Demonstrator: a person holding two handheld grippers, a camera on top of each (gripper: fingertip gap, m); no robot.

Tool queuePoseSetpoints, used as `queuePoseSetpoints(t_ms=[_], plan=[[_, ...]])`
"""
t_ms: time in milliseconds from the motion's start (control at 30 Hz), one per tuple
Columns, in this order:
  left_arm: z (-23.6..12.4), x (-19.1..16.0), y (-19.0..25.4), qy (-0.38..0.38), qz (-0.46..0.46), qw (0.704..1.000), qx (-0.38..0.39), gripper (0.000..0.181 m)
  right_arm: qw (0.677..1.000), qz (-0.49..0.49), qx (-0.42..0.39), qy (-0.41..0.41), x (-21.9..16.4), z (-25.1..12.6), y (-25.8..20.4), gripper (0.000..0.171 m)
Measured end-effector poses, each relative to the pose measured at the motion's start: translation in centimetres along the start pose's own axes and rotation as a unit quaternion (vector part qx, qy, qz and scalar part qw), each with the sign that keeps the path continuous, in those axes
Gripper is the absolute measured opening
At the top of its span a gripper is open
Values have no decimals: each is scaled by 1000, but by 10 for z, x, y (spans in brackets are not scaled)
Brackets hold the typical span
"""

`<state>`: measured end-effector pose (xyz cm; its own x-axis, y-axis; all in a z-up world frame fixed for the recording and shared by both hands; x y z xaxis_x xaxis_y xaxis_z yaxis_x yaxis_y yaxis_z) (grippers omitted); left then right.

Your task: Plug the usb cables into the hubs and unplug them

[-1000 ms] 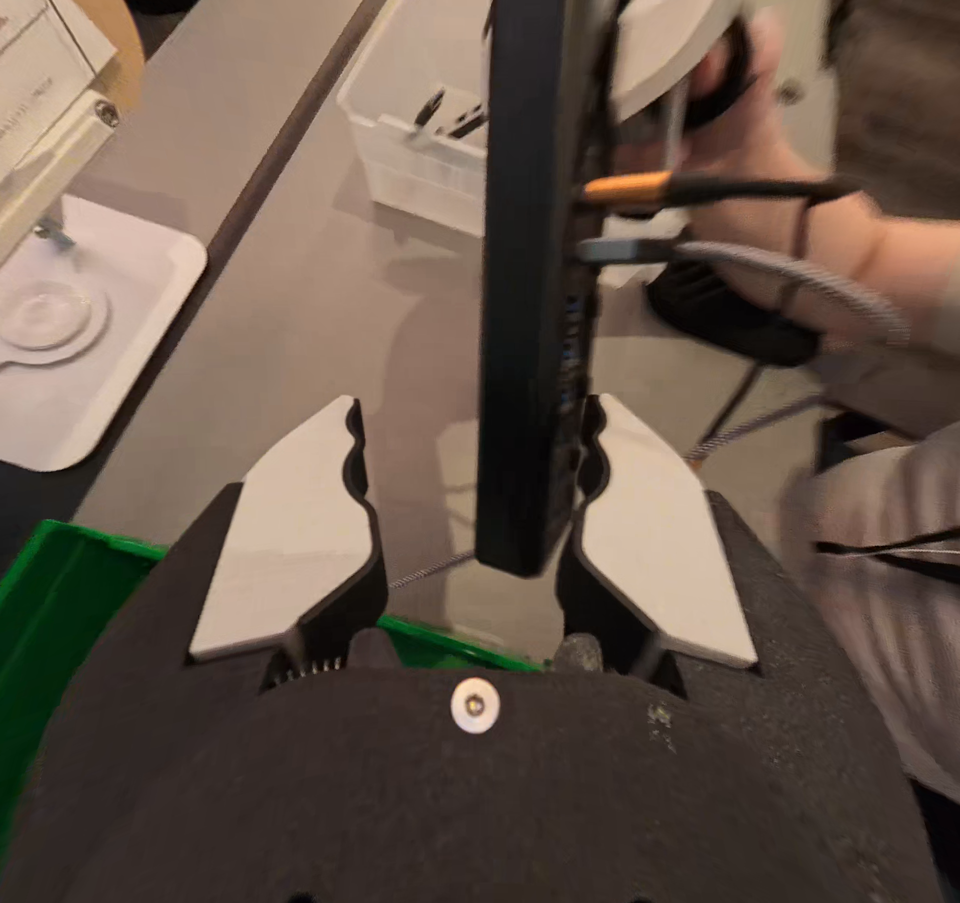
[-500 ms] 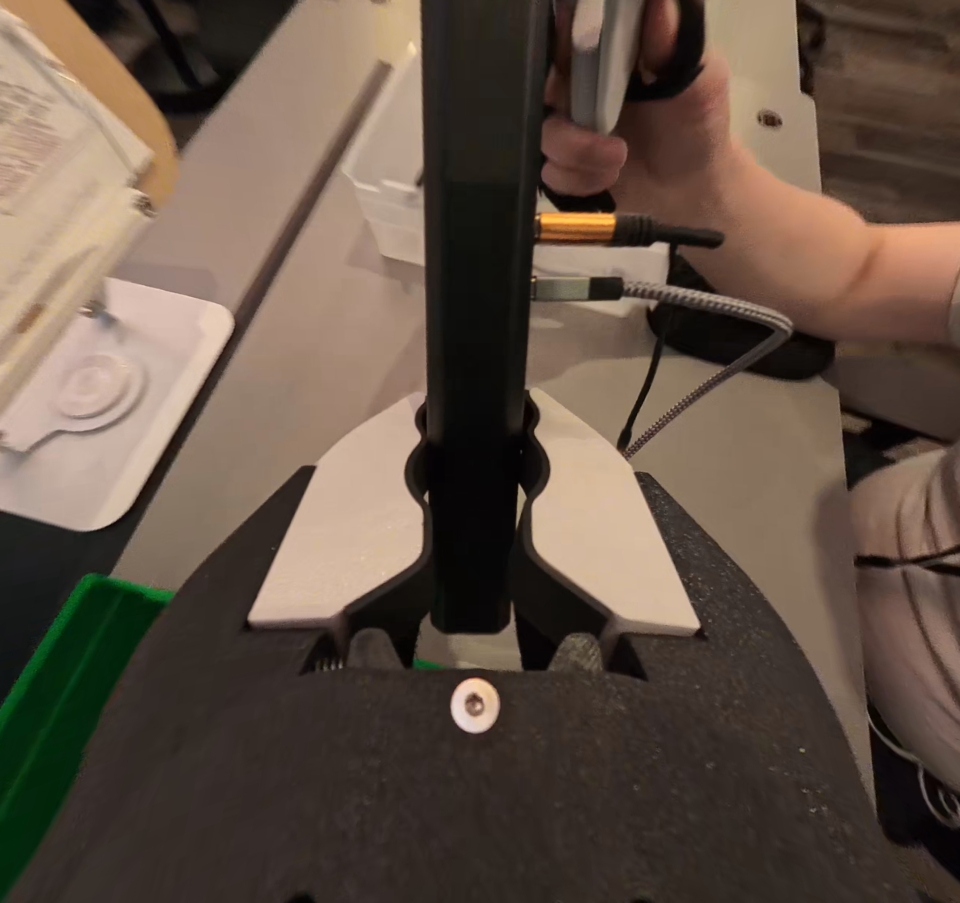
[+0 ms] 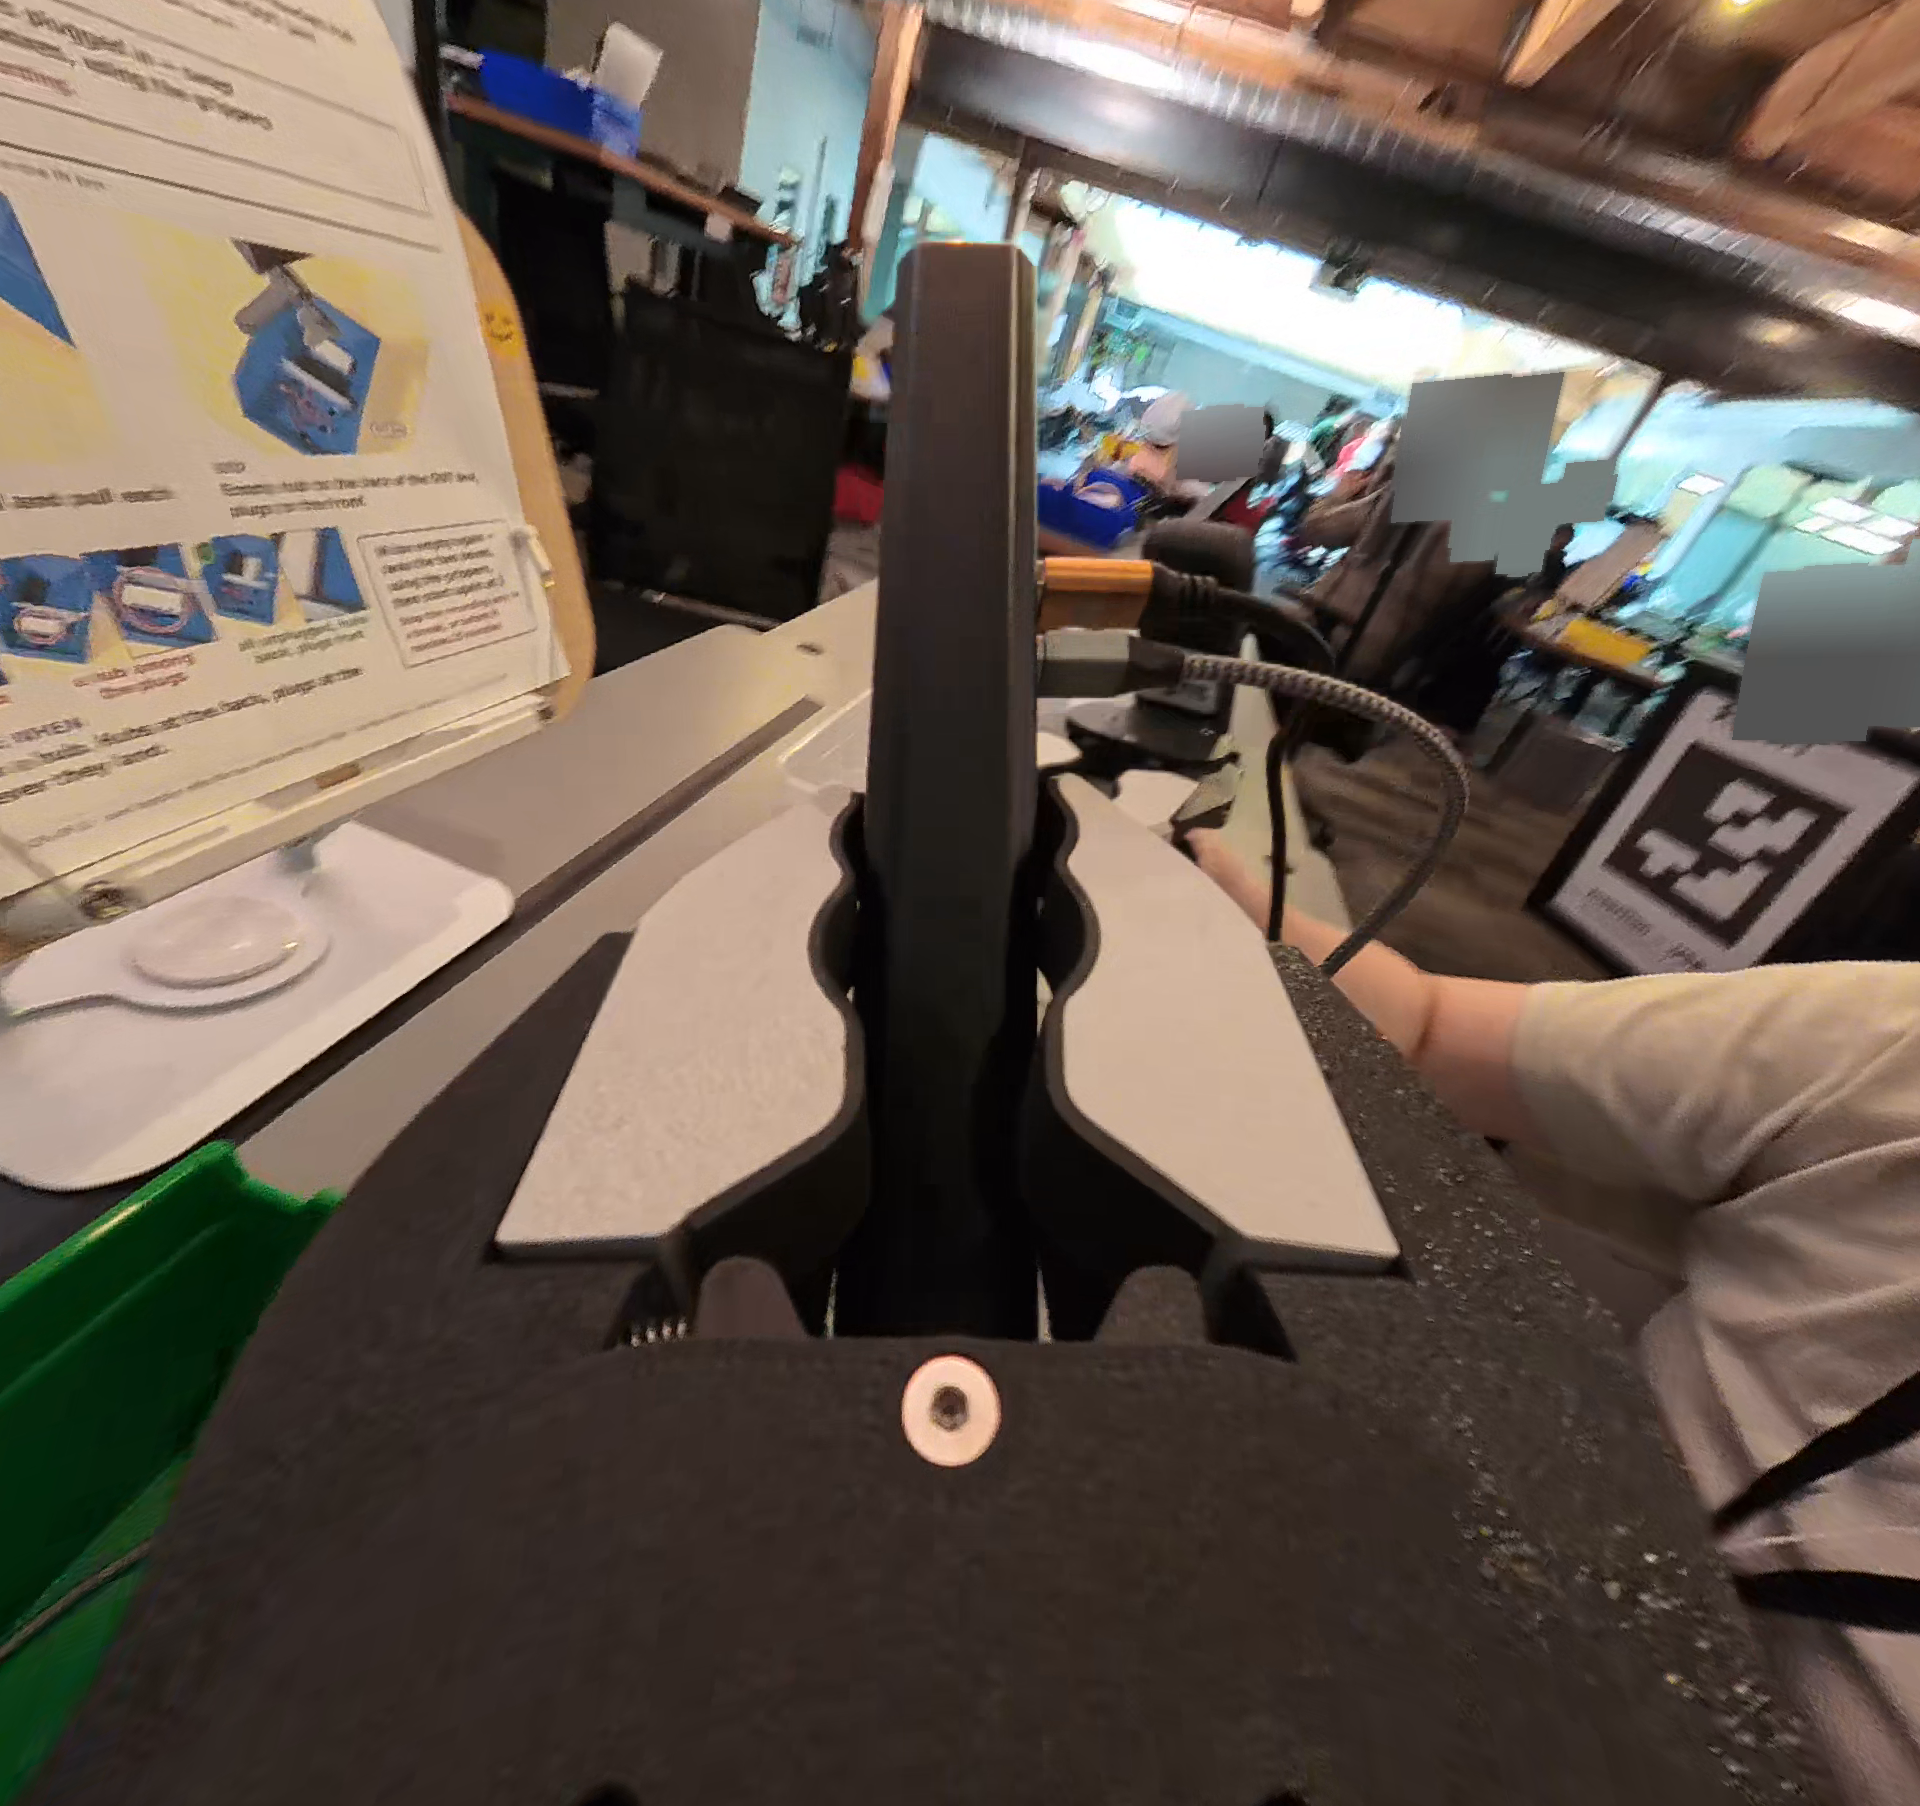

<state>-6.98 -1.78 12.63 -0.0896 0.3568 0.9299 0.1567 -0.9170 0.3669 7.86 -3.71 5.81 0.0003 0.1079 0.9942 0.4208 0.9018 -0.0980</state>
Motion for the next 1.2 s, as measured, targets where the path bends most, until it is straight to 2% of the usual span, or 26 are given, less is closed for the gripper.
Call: queuePoseSetpoints(t_ms=[133, 200, 267, 333, 433, 500, 667, 767, 867, 967, 1033, 1200], plan=[[10, 0, 16, -2, 3, 999, -49, 30, 994, 15, 43, 96, 40, -8, -16, 36], [23, -6, 24, -23, 13, 998, -59, 30, 985, 44, 75, 151, 67, -13, -23, 46], [37, -14, 31, -48, 23, 996, -67, 30, 974, 61, 93, 198, 90, -20, -22, 47], [50, -23, 37, -70, 33, 995, -66, 30, 968, 98, 92, 213, 102, -22, -13, 51], [68, -37, 46, -102, 46, 991, -79, 30, 971, 152, 125, 138, 89, -11, -13, 58], [78, -45, 49, -120, 45, 988, -82, 30, 962, 158, 179, 133, 84, -16, -21, 36], [98, -76, 46, -191, 41, 976, -91, 31, 980, 114, 138, 88, 73, -26, -13, 33], [112, -92, 47, -200, 46, 973, -102, 33, 988, 77, 121, 52, 70, -30, -15, 33], [124, -106, 46, -217, 39, 969, -109, 51, 991, 57, 111, 41, 72, -33, -19, 32], [130, -117, 43, -233, 49, 966, -101, 39, 996, 14, 93, -1, 66, -33, -23, 33], [132, -121, 41, -236, 72, 965, -89, 37, 996, -4, 85, -14, 64, -32, -25, 33], [137, -118, 46, -206, 81, 970, -97, 35, 997, -9, 80, 8, 70, -34, -25, 33]])
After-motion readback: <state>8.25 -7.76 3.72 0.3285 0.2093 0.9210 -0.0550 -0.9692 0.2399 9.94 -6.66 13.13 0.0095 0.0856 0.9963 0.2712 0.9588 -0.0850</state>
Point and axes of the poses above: each gripper's, where its closed fingertips meet, z out along the fingers, x out of its top, y = z × x across the jaws, the point moved 3 cm from there along -z, back along the fingers, and after that the axes turned 5 degrees about -z, right-handed, at the moved point
